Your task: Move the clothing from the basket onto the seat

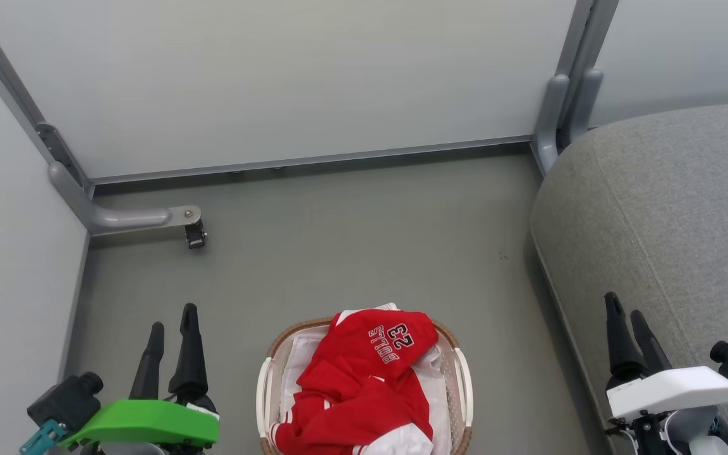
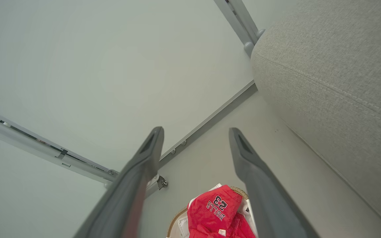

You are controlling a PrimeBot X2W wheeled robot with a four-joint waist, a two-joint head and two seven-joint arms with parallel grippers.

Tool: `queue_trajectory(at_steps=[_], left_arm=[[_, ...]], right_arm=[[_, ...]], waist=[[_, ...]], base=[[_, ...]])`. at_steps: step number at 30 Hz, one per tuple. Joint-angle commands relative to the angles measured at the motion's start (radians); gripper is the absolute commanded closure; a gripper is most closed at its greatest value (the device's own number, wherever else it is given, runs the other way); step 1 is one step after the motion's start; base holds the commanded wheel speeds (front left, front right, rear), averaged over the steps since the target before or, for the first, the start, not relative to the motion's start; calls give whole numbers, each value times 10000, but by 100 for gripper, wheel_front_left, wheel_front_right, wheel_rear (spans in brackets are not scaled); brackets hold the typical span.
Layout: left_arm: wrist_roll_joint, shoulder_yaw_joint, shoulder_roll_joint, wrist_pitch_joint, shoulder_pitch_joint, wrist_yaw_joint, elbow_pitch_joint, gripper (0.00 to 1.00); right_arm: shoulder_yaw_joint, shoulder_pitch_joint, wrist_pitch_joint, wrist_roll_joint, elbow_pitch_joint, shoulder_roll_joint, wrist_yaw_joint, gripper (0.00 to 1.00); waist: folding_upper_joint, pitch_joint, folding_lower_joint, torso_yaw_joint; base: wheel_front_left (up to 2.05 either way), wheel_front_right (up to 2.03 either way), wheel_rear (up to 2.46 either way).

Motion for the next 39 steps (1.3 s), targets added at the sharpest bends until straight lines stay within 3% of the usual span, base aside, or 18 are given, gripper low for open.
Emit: queue_trajectory(at_steps=[1, 11, 39], left_arm=[[372, -59, 61, -102, 77, 62, -181, 0], [1824, -200, 72, -384, 301, 119, -135, 0], [4253, -482, 95, -1038, 742, 318, 103, 0]], right_arm=[[58, 61, -121, -416, -171, -62, 2, 0], [272, 128, -406, -1759, -194, -75, 2, 0], [588, 320, -1071, -4487, -23, -101, 3, 0]], waist=[[0, 2, 0, 5], [0, 3, 0, 22], [0, 39, 0, 49]], base=[[0, 0, 0], [0, 0, 0], [0, 0, 0]])
